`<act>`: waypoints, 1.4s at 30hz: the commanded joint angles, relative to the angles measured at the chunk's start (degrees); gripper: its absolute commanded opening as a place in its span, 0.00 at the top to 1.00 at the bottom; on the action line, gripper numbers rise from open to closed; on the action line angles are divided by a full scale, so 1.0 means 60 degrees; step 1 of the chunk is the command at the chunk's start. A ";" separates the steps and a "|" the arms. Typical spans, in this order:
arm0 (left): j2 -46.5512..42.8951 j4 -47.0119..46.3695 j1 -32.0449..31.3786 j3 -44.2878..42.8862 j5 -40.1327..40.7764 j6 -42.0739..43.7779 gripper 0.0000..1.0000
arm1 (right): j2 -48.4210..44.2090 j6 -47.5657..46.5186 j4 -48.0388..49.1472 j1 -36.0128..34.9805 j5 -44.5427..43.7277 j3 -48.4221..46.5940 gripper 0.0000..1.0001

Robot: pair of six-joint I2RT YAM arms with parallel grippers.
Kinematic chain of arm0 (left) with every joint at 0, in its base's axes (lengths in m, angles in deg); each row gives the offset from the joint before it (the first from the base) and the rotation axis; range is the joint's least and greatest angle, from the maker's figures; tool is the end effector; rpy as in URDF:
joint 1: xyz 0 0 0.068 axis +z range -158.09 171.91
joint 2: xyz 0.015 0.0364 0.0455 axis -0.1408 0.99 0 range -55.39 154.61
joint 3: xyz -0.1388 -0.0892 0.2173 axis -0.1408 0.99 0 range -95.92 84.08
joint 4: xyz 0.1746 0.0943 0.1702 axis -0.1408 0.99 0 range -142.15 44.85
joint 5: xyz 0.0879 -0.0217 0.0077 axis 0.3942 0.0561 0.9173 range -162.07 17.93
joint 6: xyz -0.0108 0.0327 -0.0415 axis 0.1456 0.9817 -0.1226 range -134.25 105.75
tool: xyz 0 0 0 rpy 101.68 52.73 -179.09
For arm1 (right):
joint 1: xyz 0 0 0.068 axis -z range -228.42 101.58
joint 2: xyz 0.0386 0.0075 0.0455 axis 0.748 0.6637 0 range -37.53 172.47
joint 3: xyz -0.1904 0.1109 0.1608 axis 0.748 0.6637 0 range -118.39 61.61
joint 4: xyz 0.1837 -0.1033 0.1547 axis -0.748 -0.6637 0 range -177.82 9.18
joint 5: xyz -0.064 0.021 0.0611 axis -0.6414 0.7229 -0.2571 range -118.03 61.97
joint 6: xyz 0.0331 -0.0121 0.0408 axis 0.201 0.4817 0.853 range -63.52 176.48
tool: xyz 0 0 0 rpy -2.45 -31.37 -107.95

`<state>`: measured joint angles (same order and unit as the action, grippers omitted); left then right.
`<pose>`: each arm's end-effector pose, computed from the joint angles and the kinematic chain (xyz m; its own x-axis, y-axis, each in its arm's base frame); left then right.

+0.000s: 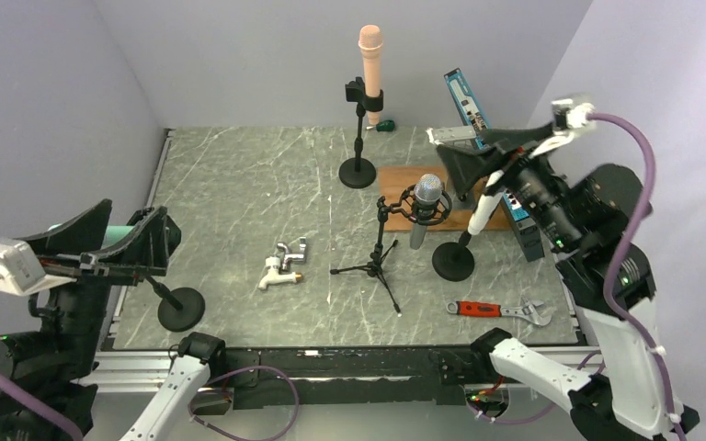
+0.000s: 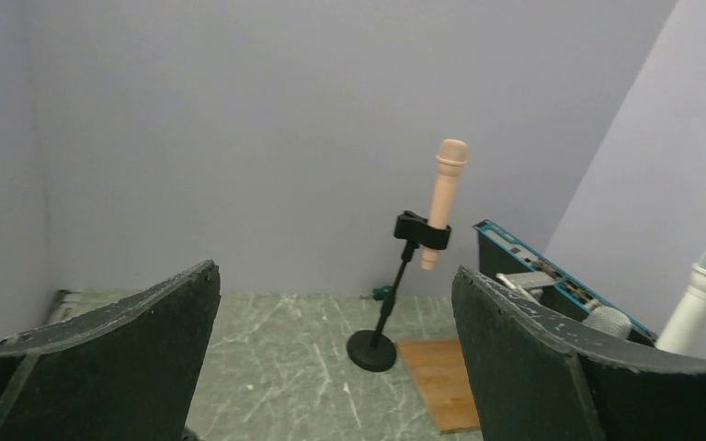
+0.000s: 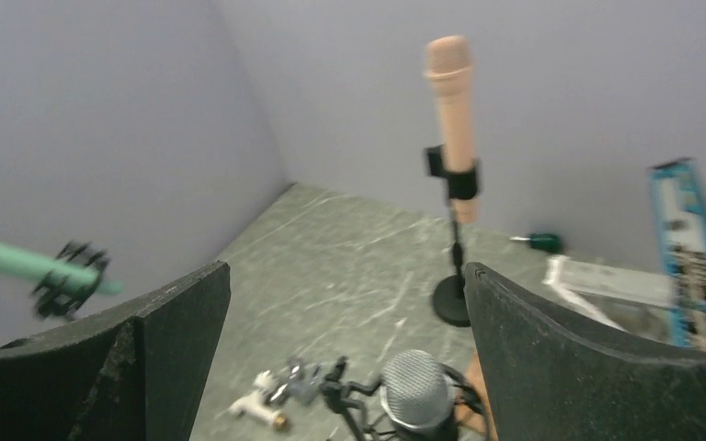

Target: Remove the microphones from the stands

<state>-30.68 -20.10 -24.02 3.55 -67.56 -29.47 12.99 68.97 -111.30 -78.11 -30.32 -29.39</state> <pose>-0.0296 0.0115 0.5043 0.3203 -0.3635 -0.8748 0.2988 0.9151 -0.2708 0.0941 0.0520 0.5410 0.0475 0.2758 -0.9600 -0.4826 0.8479 0.2197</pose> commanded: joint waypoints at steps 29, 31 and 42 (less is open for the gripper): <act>0.0377 0.5593 0.0047 -0.0060 0.5187 -0.3516 0.02 | 0.3196 0.0687 0.2798 -0.4608 0.2345 0.0143 0.00; 0.0599 0.5490 0.0046 0.0256 0.5592 -0.3778 0.01 | 0.3142 0.0685 0.2962 -0.4764 0.2323 0.0326 0.00; 0.0985 0.4455 0.0046 0.1455 0.8076 -0.5103 0.04 | 0.2678 0.0712 0.3158 -0.5026 0.2003 0.0937 0.00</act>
<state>-24.41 10.96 -24.04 11.00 -27.69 -56.47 31.74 73.85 -96.54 -107.77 -17.53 -24.58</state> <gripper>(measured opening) 0.971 0.997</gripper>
